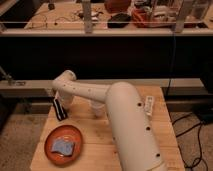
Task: Push the eraser across the table
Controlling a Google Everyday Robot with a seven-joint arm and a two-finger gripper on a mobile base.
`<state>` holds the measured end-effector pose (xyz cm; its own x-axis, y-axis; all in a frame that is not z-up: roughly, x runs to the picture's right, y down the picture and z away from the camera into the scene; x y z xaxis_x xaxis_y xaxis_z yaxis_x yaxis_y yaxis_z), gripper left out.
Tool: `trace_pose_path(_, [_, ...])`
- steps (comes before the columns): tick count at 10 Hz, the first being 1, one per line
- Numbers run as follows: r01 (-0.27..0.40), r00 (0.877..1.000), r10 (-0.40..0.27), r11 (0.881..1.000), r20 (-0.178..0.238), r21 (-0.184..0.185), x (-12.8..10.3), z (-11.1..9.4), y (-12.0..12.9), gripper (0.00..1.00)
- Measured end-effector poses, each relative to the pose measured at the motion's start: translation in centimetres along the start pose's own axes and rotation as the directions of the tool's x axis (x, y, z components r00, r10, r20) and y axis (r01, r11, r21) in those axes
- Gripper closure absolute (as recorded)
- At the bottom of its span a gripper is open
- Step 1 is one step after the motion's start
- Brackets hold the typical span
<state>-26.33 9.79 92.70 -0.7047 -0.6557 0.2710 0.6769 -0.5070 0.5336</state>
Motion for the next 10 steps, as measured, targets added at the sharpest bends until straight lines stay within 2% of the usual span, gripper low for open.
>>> trace_pose_path(10, [0.057,0.998,-0.057,0.998,-0.001,0.035,1.7,0.5,-2.7,0.96])
